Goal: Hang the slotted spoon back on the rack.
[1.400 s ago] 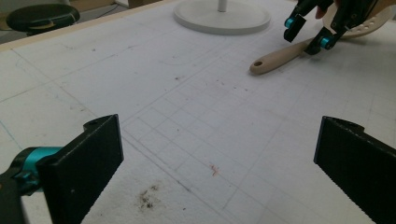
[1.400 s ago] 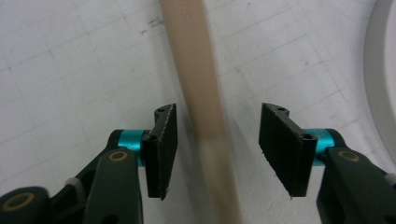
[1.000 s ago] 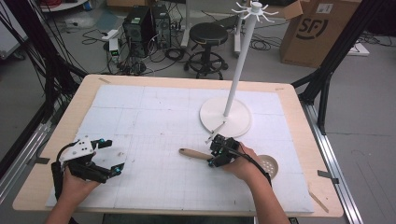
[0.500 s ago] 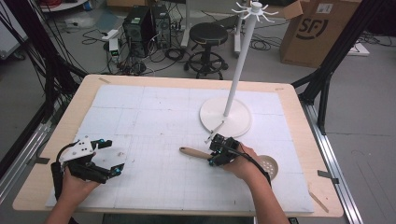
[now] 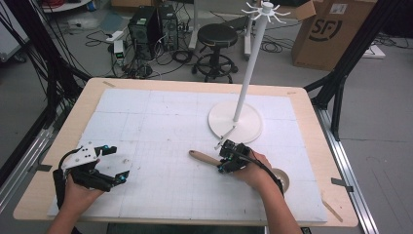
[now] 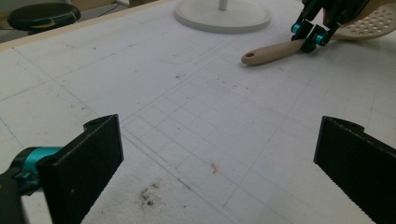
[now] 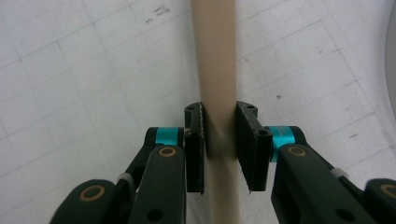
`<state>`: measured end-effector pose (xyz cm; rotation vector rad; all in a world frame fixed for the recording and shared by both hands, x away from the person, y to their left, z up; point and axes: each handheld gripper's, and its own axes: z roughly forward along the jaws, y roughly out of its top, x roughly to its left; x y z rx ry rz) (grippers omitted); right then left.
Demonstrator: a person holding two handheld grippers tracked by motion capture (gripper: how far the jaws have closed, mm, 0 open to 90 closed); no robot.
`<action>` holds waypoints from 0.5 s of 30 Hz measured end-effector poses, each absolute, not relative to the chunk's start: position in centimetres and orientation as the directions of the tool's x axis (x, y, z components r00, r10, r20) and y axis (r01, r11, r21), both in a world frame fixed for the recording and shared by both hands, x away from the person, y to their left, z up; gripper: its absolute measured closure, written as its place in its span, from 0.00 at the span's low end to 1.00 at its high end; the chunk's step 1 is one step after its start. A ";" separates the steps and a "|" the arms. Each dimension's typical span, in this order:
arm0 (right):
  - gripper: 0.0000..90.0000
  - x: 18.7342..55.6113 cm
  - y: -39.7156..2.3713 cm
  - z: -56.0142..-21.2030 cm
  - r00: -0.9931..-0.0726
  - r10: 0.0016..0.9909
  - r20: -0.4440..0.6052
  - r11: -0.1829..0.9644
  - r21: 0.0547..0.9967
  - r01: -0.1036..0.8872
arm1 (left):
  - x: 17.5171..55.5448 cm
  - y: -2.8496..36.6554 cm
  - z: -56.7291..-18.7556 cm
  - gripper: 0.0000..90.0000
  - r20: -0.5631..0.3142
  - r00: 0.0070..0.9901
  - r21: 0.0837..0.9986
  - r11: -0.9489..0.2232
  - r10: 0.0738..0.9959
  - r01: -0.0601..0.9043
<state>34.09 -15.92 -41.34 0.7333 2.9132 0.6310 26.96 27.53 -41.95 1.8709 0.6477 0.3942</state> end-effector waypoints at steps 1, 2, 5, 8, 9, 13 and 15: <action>0.83 34.1 -16.1 -41.2 -0.883 0.470 0.026 0.799 0.414 0.437 | 27.0 27.5 -41.9 0.02 -0.029 0.798 0.925 -0.286 0.602 0.250; 0.83 34.1 -16.1 -41.2 -0.883 0.470 0.026 0.799 0.414 0.437 | 27.0 27.5 -42.0 0.02 -0.029 0.797 0.925 -0.286 0.603 0.249; 0.83 34.0 -16.5 -40.8 -0.876 0.481 0.034 0.779 0.443 0.444 | 27.0 27.5 -42.0 0.02 -0.030 0.795 0.926 -0.283 0.605 0.251; 0.83 34.1 -17.1 -40.1 -0.870 0.492 0.047 0.748 0.488 0.449 | 26.9 27.6 -41.9 0.02 -0.031 0.794 0.926 -0.281 0.607 0.251; 0.83 34.1 -17.4 -39.8 -0.867 0.496 0.050 0.738 0.501 0.452 | 26.9 27.6 -41.9 0.02 -0.030 0.794 0.926 -0.282 0.607 0.250; 0.83 34.0 -18.2 -38.7 -0.857 0.513 0.053 0.700 0.552 0.453 | 26.9 27.5 -42.0 0.02 -0.033 0.794 0.926 -0.280 0.608 0.253; 0.83 33.9 -18.6 -37.9 -0.854 0.517 0.052 0.684 0.575 0.449 | 27.0 27.5 -42.0 0.02 -0.029 0.795 0.925 -0.286 0.605 0.251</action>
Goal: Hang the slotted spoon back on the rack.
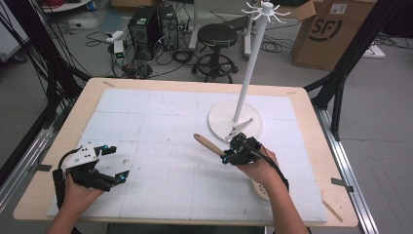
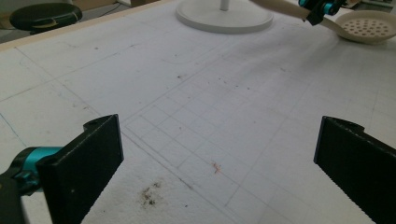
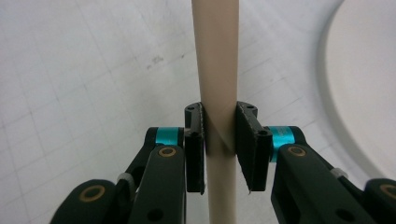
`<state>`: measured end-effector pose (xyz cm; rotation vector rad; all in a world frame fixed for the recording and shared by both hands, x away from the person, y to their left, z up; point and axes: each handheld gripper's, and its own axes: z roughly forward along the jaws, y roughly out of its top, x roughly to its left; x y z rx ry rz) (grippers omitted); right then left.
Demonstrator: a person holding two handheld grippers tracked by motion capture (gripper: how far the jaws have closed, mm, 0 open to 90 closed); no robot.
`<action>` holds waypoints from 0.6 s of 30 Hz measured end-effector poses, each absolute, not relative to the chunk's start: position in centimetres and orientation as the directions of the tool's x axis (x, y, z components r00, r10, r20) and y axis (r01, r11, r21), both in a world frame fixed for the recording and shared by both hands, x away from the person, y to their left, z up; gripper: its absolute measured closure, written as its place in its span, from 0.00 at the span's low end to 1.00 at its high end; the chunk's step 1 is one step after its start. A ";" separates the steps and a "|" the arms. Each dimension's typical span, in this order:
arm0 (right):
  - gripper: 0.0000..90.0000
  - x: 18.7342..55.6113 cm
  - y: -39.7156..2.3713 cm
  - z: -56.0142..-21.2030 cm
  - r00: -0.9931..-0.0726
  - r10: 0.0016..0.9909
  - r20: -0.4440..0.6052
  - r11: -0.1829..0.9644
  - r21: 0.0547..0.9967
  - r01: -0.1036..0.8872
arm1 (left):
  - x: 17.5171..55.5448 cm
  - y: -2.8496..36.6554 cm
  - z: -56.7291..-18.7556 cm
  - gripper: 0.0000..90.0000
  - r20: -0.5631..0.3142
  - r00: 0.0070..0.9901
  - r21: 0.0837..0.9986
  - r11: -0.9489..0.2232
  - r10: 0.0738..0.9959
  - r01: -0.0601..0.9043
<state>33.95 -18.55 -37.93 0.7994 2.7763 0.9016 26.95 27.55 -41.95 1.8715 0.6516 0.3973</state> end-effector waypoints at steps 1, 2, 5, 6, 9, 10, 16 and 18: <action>0.83 33.8 -18.9 -37.2 -0.852 0.520 0.052 0.666 0.600 0.443 | 26.9 27.5 -42.0 0.02 -0.029 0.795 0.925 -0.286 0.606 0.252; 0.83 33.8 -18.9 -37.2 -0.852 0.520 0.052 0.666 0.600 0.443 | 27.0 27.5 -42.0 0.02 -0.029 0.795 0.925 -0.286 0.606 0.251; 0.83 33.8 -19.5 -36.2 -0.850 0.524 0.057 0.625 0.652 0.430 | 26.9 27.6 -42.0 0.02 -0.032 0.792 0.926 -0.280 0.609 0.253; 0.83 33.7 -19.6 -35.9 -0.847 0.528 0.063 0.608 0.667 0.430 | 26.9 27.6 -41.9 0.02 -0.030 0.793 0.926 -0.282 0.608 0.251; 0.83 33.6 -20.2 -35.2 -0.841 0.537 0.070 0.577 0.696 0.427 | 26.9 27.6 -42.0 0.02 -0.030 0.794 0.926 -0.282 0.607 0.251; 0.83 33.5 -20.4 -34.9 -0.840 0.539 0.066 0.571 0.704 0.422 | 26.9 27.6 -42.0 0.02 -0.030 0.794 0.926 -0.283 0.607 0.251; 0.83 33.0 -20.9 -32.7 -0.843 0.536 0.047 0.540 0.748 0.386 | 26.9 27.6 -42.0 0.02 -0.032 0.795 0.924 -0.285 0.606 0.254; 0.83 32.9 -21.0 -32.0 -0.845 0.534 0.035 0.536 0.759 0.371 | 26.9 27.5 -42.0 0.02 -0.030 0.794 0.925 -0.283 0.607 0.252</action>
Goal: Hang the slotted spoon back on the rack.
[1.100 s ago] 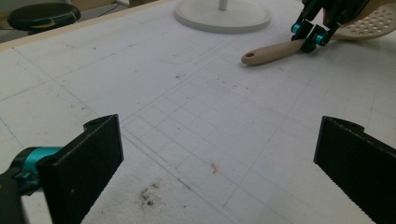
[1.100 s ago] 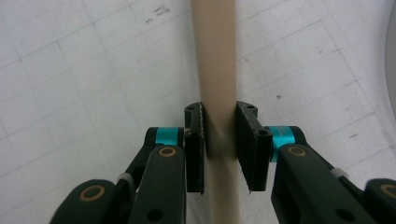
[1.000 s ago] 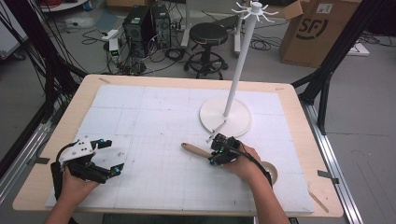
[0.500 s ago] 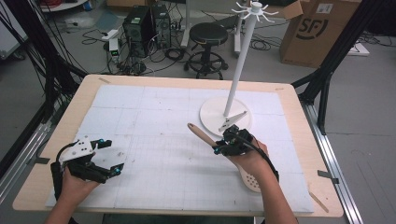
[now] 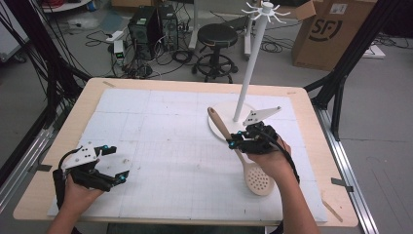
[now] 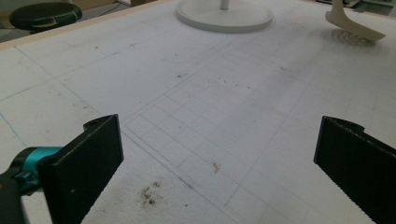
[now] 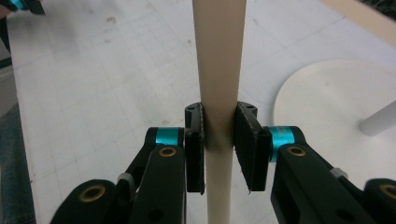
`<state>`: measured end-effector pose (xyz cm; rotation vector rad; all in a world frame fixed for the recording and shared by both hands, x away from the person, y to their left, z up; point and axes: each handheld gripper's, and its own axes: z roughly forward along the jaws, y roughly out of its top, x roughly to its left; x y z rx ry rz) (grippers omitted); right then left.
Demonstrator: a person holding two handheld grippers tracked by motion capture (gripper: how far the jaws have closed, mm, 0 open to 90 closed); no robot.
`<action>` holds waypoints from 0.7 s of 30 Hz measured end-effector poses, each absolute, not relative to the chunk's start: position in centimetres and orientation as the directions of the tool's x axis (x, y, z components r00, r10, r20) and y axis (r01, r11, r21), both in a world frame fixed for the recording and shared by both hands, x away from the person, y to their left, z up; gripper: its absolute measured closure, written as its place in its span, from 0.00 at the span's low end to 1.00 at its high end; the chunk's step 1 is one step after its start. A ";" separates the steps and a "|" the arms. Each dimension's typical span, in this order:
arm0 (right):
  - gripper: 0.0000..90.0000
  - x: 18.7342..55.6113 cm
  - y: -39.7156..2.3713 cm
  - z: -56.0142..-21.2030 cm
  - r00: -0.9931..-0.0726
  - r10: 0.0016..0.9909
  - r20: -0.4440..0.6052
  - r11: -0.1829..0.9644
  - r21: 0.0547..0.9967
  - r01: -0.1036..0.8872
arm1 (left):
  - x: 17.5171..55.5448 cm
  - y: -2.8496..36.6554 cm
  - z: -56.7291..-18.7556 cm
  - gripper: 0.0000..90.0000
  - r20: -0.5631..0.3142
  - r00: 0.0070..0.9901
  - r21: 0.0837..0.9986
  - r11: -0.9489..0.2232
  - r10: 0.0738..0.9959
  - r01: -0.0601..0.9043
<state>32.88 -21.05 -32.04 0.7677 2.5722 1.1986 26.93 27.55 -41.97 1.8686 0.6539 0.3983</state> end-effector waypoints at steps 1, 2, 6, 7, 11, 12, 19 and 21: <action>0.83 32.8 -21.1 -31.7 -0.844 0.535 0.032 0.533 0.763 0.367 | 26.9 27.6 -42.0 0.02 -0.030 0.794 0.925 -0.284 0.607 0.252; 0.83 32.8 -21.2 -31.5 -0.845 0.535 0.030 0.529 0.767 0.362 | 26.9 27.5 -42.0 0.02 -0.029 0.794 0.925 -0.284 0.607 0.251; 0.83 32.6 -21.4 -30.6 -0.843 0.537 0.026 0.514 0.782 0.352 | 26.9 27.5 -42.0 0.02 -0.029 0.794 0.925 -0.285 0.607 0.252; 0.83 32.6 -21.5 -30.4 -0.843 0.538 0.028 0.511 0.784 0.352 | 26.9 27.5 -42.0 0.02 -0.030 0.794 0.925 -0.284 0.607 0.252; 0.83 32.6 -21.8 -29.9 -0.845 0.535 0.023 0.502 0.796 0.339 | 26.9 27.6 -42.0 0.02 -0.030 0.794 0.925 -0.284 0.607 0.252; 0.83 32.5 -21.9 -29.6 -0.845 0.535 0.024 0.497 0.799 0.338 | 26.9 27.6 -42.0 0.02 -0.030 0.794 0.925 -0.284 0.607 0.251; 0.83 32.4 -22.0 -28.7 -0.844 0.536 0.009 0.497 0.805 0.324 | 26.9 27.6 -42.0 0.02 -0.029 0.795 0.925 -0.284 0.606 0.250; 0.83 32.4 -22.0 -28.4 -0.846 0.533 0.005 0.494 0.810 0.316 | 26.9 27.6 -42.0 0.02 -0.028 0.795 0.925 -0.285 0.606 0.250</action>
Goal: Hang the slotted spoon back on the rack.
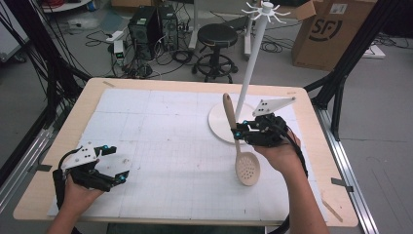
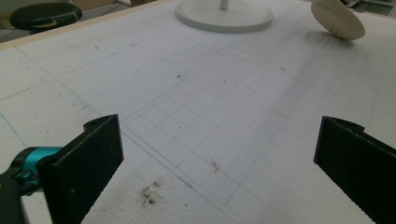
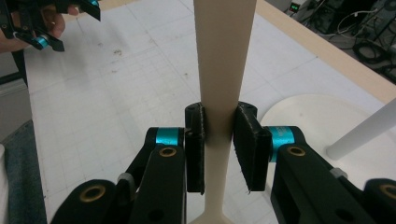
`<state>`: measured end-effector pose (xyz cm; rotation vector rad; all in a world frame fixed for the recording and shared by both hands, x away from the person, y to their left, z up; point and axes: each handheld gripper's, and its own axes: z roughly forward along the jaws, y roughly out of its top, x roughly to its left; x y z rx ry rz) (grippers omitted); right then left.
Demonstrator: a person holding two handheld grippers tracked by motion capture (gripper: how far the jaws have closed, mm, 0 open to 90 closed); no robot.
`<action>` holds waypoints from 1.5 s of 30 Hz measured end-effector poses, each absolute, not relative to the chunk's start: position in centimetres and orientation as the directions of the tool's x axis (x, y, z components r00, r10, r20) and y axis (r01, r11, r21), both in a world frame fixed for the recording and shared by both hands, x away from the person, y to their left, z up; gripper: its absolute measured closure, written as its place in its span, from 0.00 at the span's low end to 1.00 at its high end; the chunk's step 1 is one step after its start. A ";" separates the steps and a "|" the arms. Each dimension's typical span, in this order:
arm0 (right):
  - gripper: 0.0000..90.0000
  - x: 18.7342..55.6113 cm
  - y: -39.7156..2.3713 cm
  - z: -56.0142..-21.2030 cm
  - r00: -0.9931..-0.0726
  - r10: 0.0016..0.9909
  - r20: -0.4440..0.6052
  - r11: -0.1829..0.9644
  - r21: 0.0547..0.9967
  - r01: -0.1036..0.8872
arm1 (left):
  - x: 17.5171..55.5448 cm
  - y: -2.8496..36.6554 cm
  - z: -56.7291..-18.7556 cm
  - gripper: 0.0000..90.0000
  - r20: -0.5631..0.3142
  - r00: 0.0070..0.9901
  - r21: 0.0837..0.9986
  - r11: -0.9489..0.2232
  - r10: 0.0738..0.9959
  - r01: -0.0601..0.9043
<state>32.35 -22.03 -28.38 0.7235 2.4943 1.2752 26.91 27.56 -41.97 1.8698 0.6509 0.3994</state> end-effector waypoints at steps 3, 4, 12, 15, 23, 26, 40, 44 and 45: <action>0.83 32.3 -22.1 -27.9 -0.846 0.533 0.002 0.486 0.817 0.309 | 26.9 27.6 -42.0 0.02 -0.028 0.795 0.925 -0.285 0.606 0.250; 0.83 32.2 -22.1 -27.8 -0.846 0.533 0.001 0.485 0.819 0.307 | 26.9 27.6 -42.0 0.02 -0.027 0.795 0.925 -0.286 0.606 0.250; 0.83 32.0 -22.2 -26.5 -0.843 0.537 -0.016 0.483 0.826 0.292 | 26.9 27.6 -42.0 0.02 -0.027 0.795 0.925 -0.286 0.606 0.250; 0.83 32.0 -22.3 -25.9 -0.843 0.538 -0.027 0.481 0.831 0.280 | 26.9 27.6 -41.9 0.02 -0.024 0.795 0.925 -0.288 0.607 0.248; 0.83 32.2 -22.5 -24.6 -0.834 0.551 -0.044 0.484 0.830 0.276 | 26.9 27.5 -42.0 0.02 -0.024 0.795 0.924 -0.289 0.606 0.249; 0.83 32.2 -22.8 -24.0 -0.830 0.555 -0.052 0.485 0.831 0.272 | 26.9 27.6 -42.0 0.02 -0.023 0.795 0.925 -0.289 0.606 0.247; 0.83 32.4 -24.0 -20.9 -0.821 0.563 -0.092 0.480 0.845 0.235 | 26.9 27.4 -42.0 0.02 -0.029 0.797 0.925 -0.286 0.603 0.250; 0.83 32.7 -24.6 -20.2 -0.809 0.581 -0.093 0.471 0.848 0.241 | 26.9 27.4 -42.0 0.02 -0.028 0.797 0.925 -0.287 0.603 0.250; 0.83 32.7 -24.8 -20.0 -0.805 0.586 -0.093 0.469 0.849 0.244 | 26.9 27.4 -42.0 0.02 -0.027 0.797 0.924 -0.288 0.603 0.250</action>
